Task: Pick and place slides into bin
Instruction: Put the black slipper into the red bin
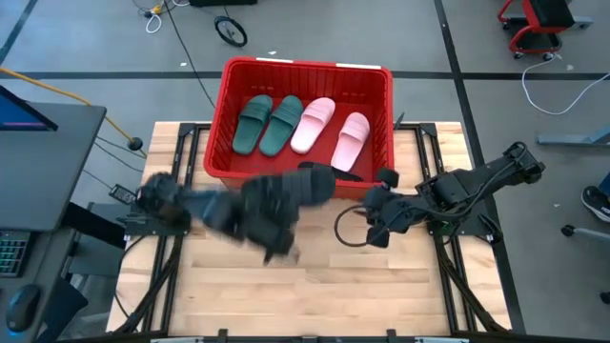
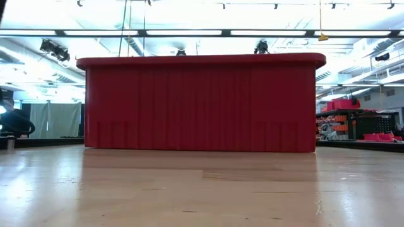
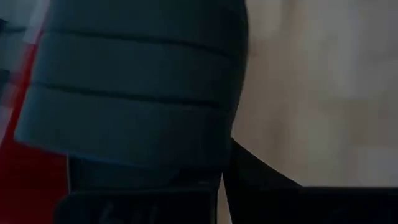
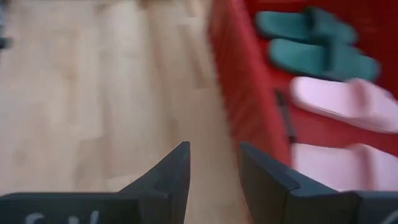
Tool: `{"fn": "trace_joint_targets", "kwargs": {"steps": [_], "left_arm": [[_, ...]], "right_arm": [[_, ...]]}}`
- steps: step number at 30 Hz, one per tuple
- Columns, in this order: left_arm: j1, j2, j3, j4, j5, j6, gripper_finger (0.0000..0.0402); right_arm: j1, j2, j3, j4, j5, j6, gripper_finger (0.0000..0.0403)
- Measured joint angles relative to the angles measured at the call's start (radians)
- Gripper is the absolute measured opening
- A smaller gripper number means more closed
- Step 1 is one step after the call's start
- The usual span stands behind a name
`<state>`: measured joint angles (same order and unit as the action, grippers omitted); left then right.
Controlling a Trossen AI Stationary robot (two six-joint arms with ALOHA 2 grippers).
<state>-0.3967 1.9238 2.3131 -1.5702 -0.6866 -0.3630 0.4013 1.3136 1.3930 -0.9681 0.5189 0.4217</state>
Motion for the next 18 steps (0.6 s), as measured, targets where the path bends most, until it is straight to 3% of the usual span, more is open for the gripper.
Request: {"fn": "trace_joint_targets", "kwargs": {"steps": [5,9,12,16,18], "left_arm": [[0.26,-0.055,0.0,-0.002,0.042,0.262,0.001],[0.478,-0.071,0.0,0.004,0.236,0.41,0.001],[0.613,-0.07,-0.002,0.048,0.309,0.552,0.001],[0.749,-0.065,-0.073,0.214,0.514,0.687,0.001],[0.783,-0.063,-0.145,0.255,0.549,0.73,0.001]], "right_arm": [[0.0,-0.012,0.0,-0.092,0.157,0.083,0.0138],[-0.021,-0.064,0.0,-0.166,0.214,0.11,0.0138],[-0.06,-0.118,0.0,-0.186,0.222,0.101,0.0138],[-0.111,-0.194,0.0,-0.203,0.224,0.101,0.0138],[-0.124,-0.225,0.0,-0.209,0.223,0.101,0.0138]]}}
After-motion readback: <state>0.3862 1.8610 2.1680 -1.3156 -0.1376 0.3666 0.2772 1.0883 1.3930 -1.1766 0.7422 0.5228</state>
